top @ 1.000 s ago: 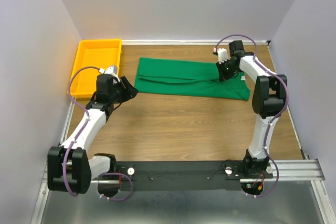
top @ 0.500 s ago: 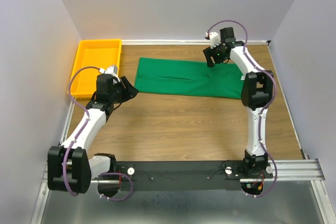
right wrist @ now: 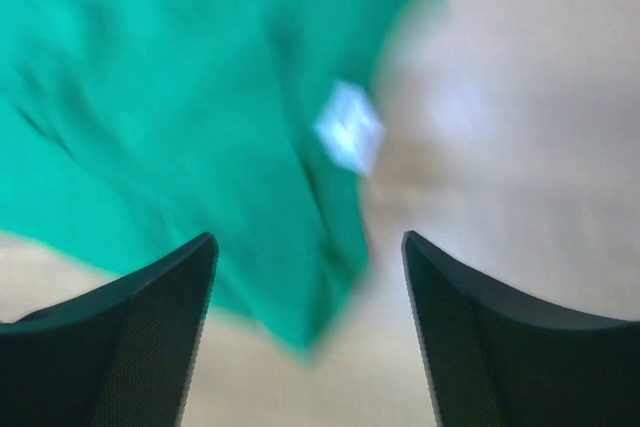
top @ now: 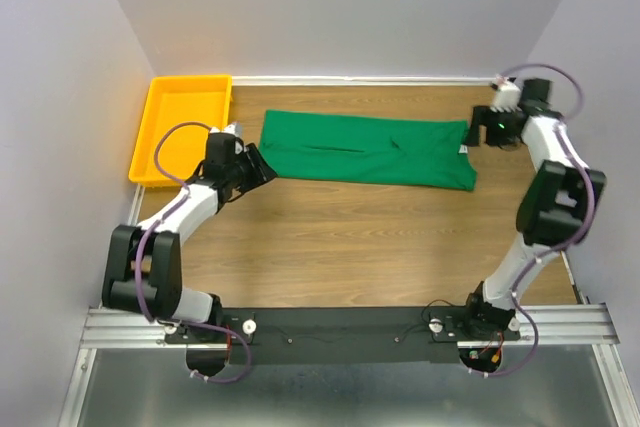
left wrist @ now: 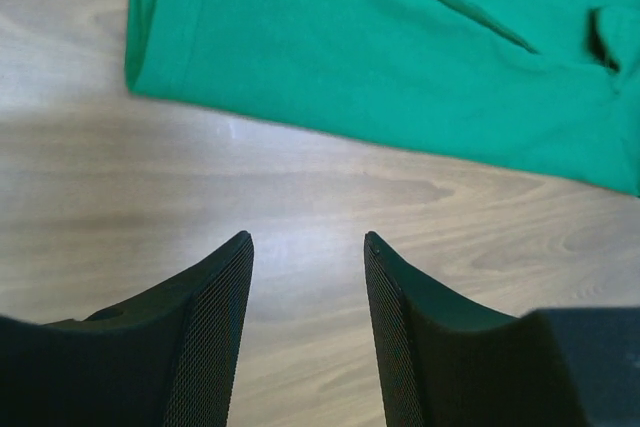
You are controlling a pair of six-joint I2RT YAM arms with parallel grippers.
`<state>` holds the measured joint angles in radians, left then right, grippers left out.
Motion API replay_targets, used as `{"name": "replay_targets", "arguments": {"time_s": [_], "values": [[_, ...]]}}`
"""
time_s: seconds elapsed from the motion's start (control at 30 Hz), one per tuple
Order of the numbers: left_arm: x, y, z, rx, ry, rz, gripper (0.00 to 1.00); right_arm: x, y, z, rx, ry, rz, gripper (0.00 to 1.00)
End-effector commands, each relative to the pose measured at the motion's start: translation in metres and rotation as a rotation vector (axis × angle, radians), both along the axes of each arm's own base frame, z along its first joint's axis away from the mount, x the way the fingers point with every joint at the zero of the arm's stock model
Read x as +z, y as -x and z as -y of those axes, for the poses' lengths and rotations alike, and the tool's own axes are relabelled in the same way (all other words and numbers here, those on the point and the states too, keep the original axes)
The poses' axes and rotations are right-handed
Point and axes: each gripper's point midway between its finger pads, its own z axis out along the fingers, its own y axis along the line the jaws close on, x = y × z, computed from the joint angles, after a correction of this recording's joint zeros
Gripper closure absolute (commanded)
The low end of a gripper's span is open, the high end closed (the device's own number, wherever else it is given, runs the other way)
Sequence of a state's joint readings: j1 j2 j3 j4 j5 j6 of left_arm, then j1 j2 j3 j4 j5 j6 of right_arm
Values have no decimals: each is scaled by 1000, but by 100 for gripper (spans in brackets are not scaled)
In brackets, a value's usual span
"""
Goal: Fold and stack the t-shirts
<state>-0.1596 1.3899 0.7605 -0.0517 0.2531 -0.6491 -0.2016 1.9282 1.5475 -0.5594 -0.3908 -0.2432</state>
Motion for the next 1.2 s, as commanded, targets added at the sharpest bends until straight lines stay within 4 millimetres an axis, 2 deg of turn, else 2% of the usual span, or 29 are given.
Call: {"name": "replay_targets", "arguments": {"time_s": [0.0,0.03,0.17,0.23,0.37,0.4,0.6,0.77,1.13,1.17], "values": [[-5,-33,0,22,-84,23,44,-4,62,13,-72,-131,-59,24],[-3,-42,-2,32,-107,36,43,-12,78,21,-108,-145,-84,27],[-19,-52,-3,34,-144,7,42,-23,92,23,-158,-167,-118,28],[-28,-54,-4,29,-161,-8,42,-35,93,19,-192,-215,-166,28],[-38,-55,-3,19,-171,-30,42,-48,93,13,-216,-275,-213,30],[-40,-56,-3,18,-171,-34,42,-48,93,11,-214,-287,-218,37],[-53,-61,0,9,-166,-67,42,-46,95,7,-191,-294,-211,51],[-56,-68,2,13,-165,-77,42,-62,98,10,-199,-281,-255,52],[-74,-67,3,-2,-172,-137,42,-77,103,17,-200,-236,-286,55],[-74,-67,3,-2,-172,-137,42,-77,103,17,-198,-234,-287,58]]}}
